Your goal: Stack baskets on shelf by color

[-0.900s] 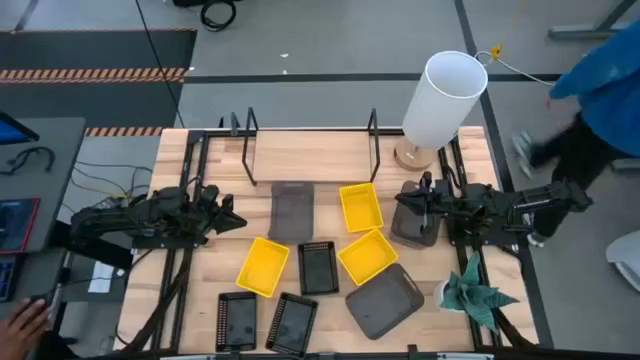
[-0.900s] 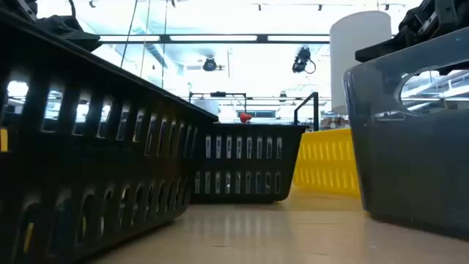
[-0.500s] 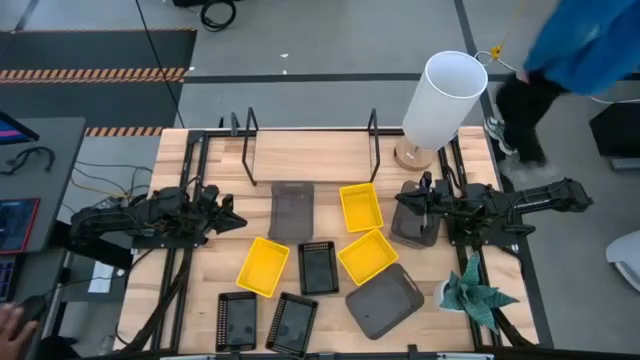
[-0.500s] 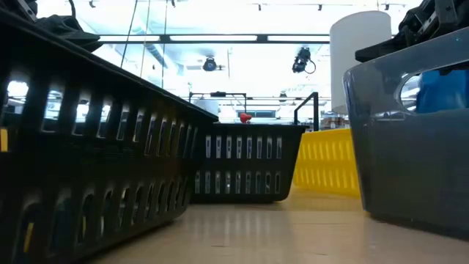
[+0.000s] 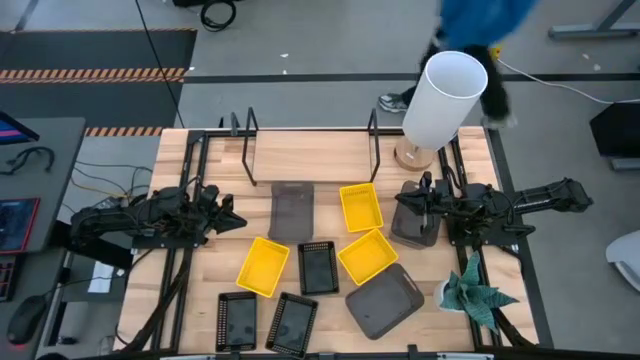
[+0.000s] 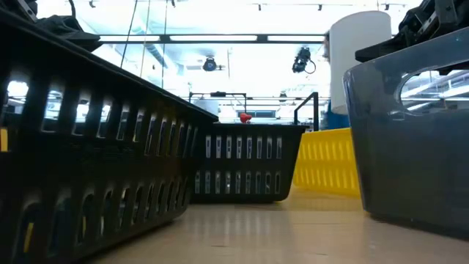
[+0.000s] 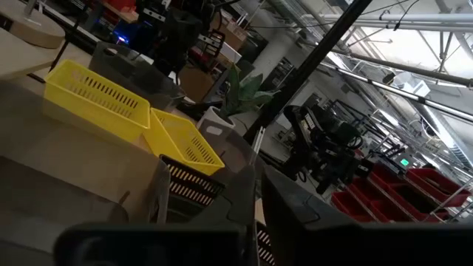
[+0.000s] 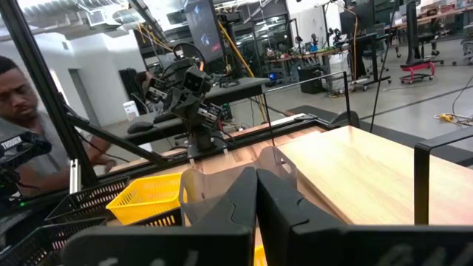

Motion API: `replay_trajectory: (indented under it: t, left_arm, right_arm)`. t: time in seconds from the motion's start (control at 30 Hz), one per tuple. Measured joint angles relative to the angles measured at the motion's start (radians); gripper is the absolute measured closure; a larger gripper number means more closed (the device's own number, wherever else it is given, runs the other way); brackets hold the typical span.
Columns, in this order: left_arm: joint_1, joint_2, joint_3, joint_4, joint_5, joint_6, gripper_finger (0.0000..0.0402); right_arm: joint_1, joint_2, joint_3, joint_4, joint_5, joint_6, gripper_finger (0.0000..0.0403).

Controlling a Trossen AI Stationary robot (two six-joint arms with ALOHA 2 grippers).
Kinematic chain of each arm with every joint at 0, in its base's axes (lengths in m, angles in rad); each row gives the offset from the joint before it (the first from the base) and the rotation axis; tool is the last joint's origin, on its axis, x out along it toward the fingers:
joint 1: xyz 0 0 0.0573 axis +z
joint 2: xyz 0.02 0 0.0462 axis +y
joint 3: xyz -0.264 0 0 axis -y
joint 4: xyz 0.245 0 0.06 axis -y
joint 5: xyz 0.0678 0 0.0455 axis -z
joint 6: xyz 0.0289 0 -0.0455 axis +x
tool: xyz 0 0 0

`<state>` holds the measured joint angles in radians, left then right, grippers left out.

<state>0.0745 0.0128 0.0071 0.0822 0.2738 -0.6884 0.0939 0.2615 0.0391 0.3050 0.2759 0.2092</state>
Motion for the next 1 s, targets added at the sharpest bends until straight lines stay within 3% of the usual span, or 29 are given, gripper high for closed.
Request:
replay_trajectory:
  t: [1.0]
  left_arm:
    - [0.0,0.0,0.0,0.0,0.0,0.0,0.0373]
  right_arm:
    - [0.0,0.0,0.0,0.0,0.0,0.0,0.0389]
